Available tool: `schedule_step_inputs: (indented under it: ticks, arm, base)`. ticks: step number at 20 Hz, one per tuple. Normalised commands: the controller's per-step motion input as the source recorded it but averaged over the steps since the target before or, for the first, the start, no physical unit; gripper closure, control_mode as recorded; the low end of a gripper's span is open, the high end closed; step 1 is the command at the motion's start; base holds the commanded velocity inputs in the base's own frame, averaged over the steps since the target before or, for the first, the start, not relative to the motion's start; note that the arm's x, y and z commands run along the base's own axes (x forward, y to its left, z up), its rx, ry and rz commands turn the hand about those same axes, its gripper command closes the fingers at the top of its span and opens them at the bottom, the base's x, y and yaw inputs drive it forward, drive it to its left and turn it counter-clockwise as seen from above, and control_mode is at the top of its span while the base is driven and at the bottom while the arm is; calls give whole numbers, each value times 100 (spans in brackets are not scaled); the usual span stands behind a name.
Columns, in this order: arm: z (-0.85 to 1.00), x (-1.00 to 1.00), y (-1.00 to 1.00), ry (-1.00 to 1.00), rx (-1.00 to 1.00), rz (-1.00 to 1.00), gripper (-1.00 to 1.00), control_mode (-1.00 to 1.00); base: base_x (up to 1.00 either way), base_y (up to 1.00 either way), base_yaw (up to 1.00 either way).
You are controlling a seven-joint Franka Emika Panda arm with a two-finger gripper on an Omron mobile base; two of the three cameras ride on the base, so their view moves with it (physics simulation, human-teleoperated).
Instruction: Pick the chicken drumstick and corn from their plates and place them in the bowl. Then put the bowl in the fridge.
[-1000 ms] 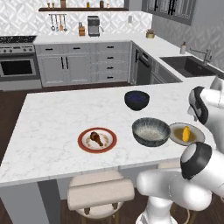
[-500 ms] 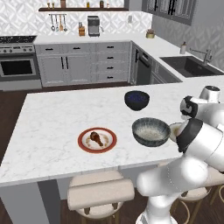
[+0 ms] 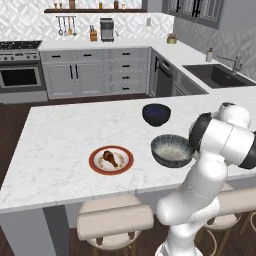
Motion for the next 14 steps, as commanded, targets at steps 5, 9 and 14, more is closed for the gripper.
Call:
schedule_step_inputs:
  ticks: [5,9,14]
  arm:
    - [-37,37,-17,2,0,0,-100,-100]
    - [-36,3,-19,2,0,0,-100,-100]
    - [-39,6,0,9,0,-2,-100,-100]
  base:
    - [0,0,0]
    - [0,0,0]
    - [0,0,0]
